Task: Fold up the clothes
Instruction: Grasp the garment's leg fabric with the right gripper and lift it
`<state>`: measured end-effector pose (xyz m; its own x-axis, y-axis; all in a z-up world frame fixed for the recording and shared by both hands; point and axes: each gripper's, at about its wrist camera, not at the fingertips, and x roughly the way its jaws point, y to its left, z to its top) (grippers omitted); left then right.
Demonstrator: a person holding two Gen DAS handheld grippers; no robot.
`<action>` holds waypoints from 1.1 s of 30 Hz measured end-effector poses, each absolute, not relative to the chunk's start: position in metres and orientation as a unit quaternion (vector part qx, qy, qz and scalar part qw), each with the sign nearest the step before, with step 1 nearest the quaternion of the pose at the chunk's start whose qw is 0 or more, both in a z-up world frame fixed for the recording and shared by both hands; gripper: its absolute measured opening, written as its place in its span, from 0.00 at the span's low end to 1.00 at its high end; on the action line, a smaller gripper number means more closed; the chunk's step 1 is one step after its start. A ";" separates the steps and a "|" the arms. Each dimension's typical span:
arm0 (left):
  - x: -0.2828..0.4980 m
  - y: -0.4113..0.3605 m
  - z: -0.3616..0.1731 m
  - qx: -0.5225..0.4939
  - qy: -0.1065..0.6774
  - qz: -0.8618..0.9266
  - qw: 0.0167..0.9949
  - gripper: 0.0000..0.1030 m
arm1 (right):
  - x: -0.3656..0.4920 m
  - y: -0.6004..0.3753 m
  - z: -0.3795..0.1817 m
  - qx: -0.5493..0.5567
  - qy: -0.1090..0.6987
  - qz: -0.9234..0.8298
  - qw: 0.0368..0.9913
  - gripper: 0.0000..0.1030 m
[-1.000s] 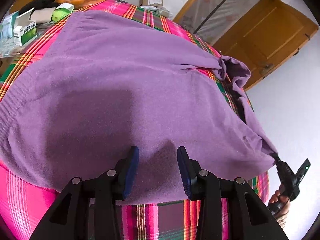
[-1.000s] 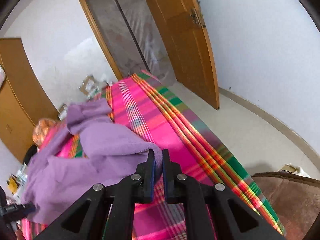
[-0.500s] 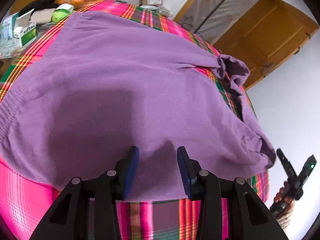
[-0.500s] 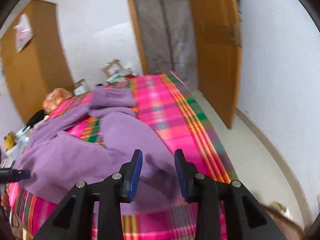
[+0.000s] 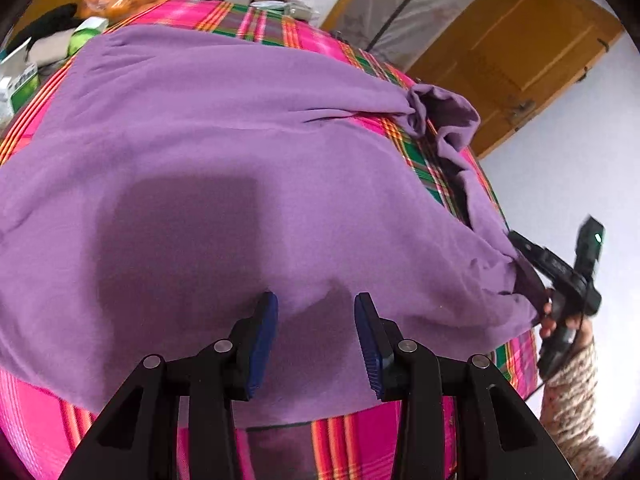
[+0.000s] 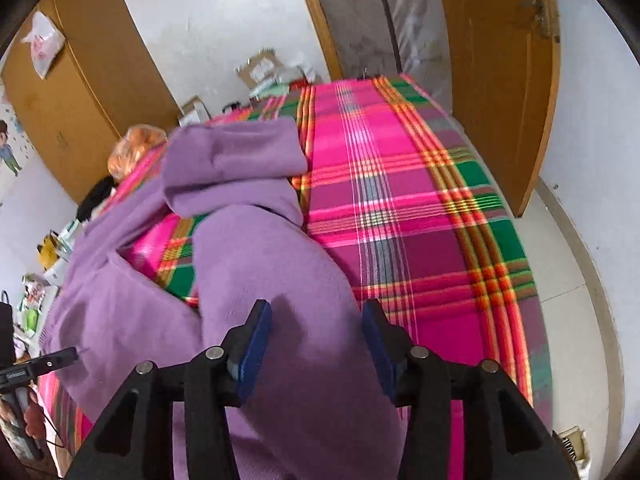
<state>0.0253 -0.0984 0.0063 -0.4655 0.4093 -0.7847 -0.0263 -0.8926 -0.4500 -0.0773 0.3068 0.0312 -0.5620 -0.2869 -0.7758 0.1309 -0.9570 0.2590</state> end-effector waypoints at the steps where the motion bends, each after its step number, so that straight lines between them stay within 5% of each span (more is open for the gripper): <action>1: 0.023 -0.095 0.006 -0.502 -0.187 0.834 0.131 0.40 | -0.082 0.305 0.028 0.460 -0.085 -0.876 0.119 0.47; 6: 0.018 -0.084 0.009 -0.502 -0.164 0.839 0.130 0.40 | -0.088 0.300 0.023 0.478 -0.086 -0.866 0.120 0.45; 8: 0.019 -0.084 0.010 -0.502 -0.165 0.839 0.129 0.40 | -0.087 0.298 0.022 0.480 -0.078 -0.866 0.116 0.36; 11: 0.019 -0.084 0.010 -0.501 -0.167 0.839 0.127 0.41 | -0.086 0.293 0.020 0.484 -0.066 -0.866 0.109 0.07; 33: 0.024 -0.079 0.010 -0.498 -0.157 0.845 0.118 0.41 | -0.014 0.403 0.070 0.342 -0.143 -0.928 -0.042 0.05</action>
<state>0.0242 -0.0789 0.0101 -0.4767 0.3558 -0.8038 -0.0424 -0.9226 -0.3833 -0.0138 0.4032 0.0698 -0.7622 -0.0199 -0.6470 -0.1756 -0.9557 0.2363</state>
